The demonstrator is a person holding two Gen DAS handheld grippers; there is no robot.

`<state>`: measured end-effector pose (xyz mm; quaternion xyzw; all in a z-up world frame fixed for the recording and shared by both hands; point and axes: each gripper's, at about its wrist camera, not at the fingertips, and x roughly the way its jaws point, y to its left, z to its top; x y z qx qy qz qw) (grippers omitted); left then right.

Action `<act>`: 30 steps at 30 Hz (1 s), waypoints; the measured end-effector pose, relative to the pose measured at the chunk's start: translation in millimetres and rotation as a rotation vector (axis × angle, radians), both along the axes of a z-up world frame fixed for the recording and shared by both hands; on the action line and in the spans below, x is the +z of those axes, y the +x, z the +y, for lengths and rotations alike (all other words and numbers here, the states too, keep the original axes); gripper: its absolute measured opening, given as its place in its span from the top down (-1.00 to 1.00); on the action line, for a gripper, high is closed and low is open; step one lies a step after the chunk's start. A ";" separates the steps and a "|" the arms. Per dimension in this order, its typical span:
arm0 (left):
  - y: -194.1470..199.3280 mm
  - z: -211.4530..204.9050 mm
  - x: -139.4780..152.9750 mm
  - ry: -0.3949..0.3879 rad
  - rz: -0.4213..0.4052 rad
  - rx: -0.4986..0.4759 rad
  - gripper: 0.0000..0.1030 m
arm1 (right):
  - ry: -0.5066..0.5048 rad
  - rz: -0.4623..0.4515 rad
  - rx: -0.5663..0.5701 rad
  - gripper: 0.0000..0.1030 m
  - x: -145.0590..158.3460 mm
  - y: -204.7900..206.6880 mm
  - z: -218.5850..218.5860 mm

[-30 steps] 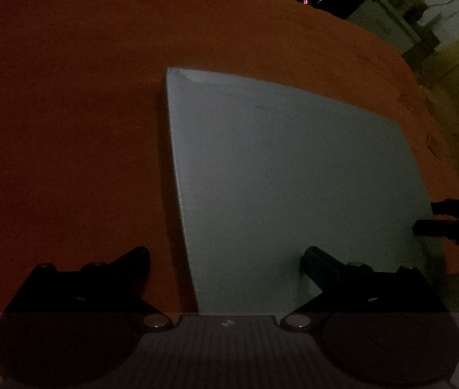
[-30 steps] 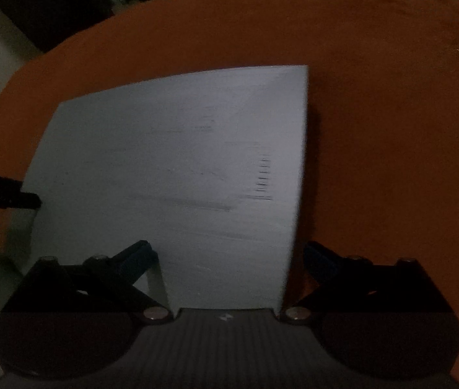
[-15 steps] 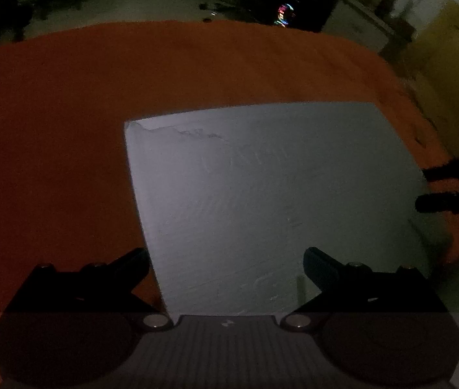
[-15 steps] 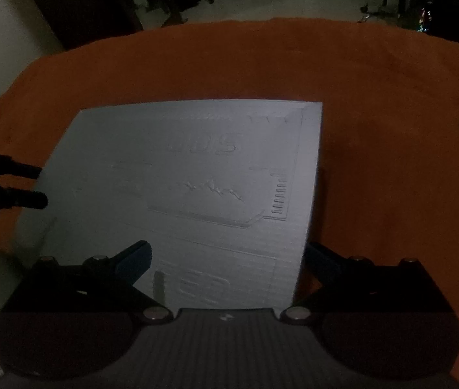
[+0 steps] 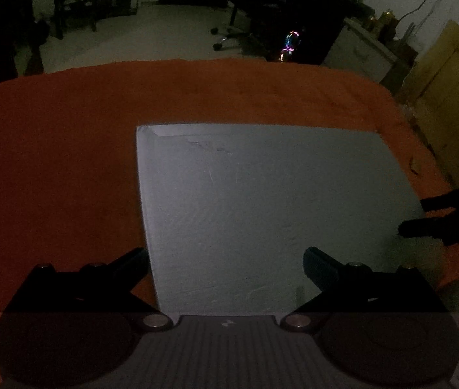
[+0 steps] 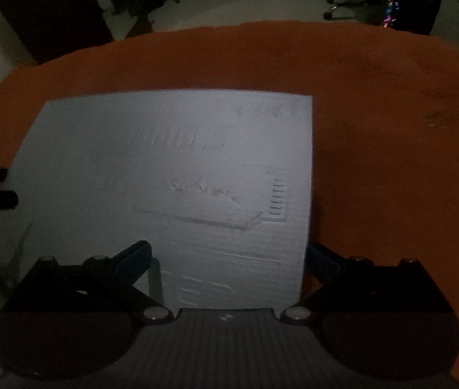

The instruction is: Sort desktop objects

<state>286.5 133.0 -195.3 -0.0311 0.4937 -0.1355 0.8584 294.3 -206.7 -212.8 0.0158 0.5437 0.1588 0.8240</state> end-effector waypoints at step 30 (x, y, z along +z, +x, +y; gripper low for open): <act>-111.2 -47.8 151.4 0.021 -0.074 0.134 -0.98 | 0.004 0.020 -0.034 -1.00 157.6 -116.6 4.1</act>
